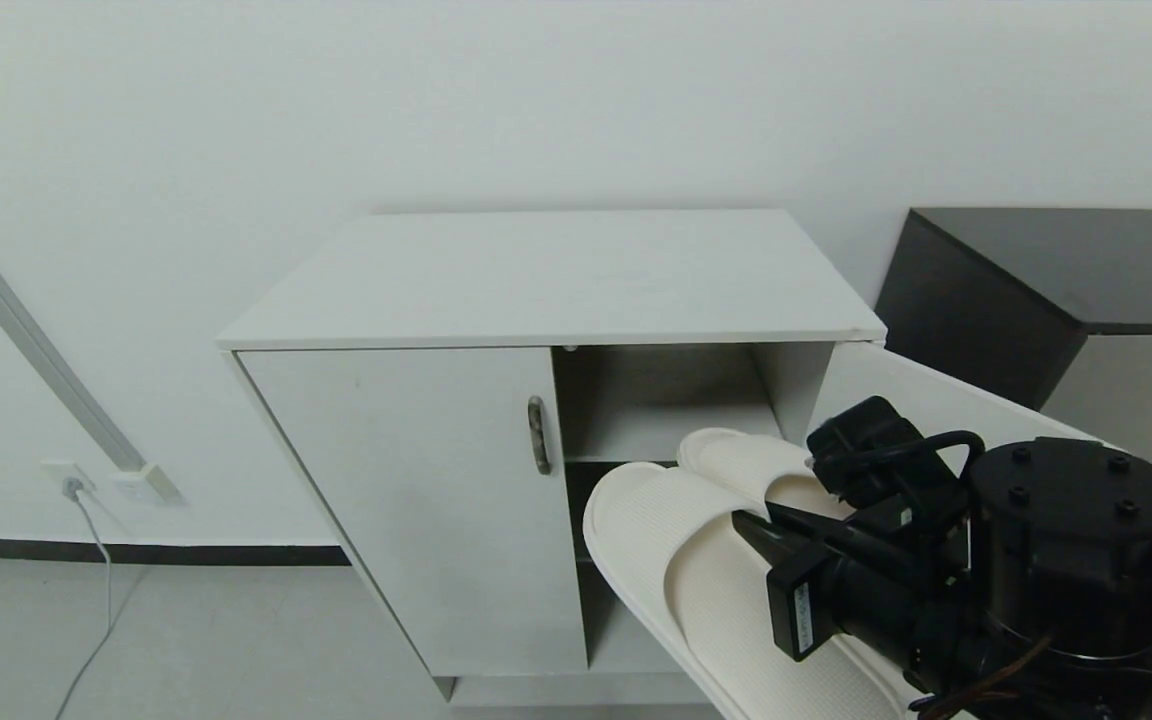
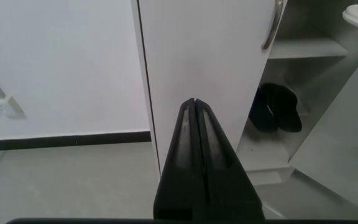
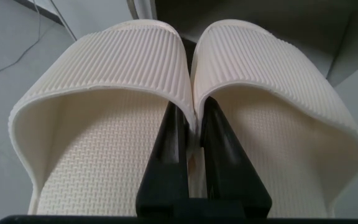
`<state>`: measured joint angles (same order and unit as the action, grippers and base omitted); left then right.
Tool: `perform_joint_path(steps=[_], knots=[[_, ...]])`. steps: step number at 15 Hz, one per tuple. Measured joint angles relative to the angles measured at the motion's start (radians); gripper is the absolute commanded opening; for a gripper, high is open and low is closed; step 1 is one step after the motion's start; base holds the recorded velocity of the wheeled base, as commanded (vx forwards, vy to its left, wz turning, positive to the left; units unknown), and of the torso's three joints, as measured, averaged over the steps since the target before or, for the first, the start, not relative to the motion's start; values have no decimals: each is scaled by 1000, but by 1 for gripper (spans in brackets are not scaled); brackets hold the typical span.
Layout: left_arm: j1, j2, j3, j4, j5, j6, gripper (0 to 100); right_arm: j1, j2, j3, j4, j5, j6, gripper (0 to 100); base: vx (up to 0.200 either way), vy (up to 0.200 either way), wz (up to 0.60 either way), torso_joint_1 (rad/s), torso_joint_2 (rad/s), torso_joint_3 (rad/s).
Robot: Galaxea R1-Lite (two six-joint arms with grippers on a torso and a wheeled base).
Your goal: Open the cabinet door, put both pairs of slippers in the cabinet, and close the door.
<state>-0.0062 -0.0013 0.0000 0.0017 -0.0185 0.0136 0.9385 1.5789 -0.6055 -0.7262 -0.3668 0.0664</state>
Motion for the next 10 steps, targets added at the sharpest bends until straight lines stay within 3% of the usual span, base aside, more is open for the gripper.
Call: perform_joint_path(steps=[10], knots=[[0,0,0,0,0,0,0,0,6,0,0,-1,0,0,0,0,0,-148,475,330]])
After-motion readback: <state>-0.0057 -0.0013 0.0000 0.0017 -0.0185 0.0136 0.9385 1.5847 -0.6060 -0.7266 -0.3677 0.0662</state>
